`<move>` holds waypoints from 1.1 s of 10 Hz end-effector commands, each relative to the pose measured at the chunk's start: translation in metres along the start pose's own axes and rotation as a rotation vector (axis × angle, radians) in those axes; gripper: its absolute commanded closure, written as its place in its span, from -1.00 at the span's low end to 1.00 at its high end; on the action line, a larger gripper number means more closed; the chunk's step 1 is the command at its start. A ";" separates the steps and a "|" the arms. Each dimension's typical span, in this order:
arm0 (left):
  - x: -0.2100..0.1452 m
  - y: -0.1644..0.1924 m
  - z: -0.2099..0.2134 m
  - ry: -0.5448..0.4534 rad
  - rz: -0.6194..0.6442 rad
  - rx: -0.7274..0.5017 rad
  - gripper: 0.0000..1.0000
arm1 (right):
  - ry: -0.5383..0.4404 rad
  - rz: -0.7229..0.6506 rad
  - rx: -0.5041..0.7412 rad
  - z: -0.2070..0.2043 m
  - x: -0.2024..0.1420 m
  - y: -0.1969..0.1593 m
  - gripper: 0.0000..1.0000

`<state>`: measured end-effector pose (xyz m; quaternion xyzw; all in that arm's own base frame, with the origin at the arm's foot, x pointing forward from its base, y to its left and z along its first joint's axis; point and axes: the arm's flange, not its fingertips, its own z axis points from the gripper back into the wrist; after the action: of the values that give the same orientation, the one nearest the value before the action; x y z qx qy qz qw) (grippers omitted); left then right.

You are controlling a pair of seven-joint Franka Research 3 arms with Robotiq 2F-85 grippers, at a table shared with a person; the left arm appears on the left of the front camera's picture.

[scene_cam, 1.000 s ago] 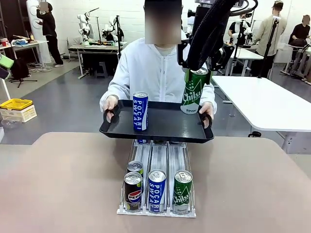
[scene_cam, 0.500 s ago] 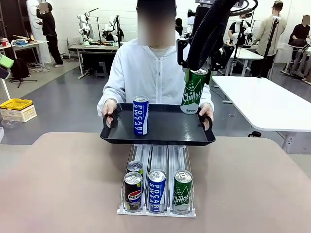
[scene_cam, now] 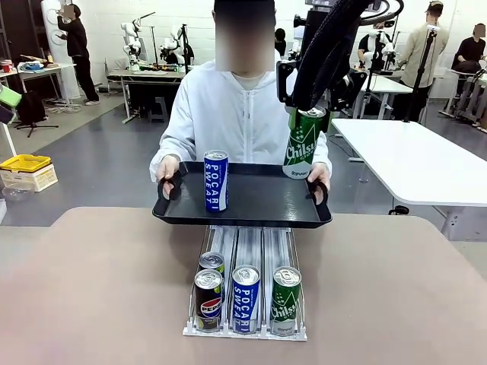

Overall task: Retrieve and hand over the desired beverage to the person.
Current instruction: Place the picked can on the Handle tray extended by the person.

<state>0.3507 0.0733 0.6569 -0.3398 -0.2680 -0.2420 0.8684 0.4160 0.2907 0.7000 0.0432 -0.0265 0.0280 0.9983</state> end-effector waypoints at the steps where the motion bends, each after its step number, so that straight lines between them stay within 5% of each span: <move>1: 0.001 0.001 0.000 -0.020 -0.014 -0.012 -1.00 | 0.004 0.030 -0.007 -0.003 0.009 -0.002 -0.15; 11: 0.001 0.001 0.000 -0.020 -0.014 -0.012 -1.00 | 0.143 0.026 -0.063 -0.057 0.086 0.027 -0.15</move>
<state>0.3507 0.0733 0.6569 -0.3398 -0.2679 -0.2421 0.8684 0.4940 0.3213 0.6375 0.0267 0.0422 0.0485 0.9976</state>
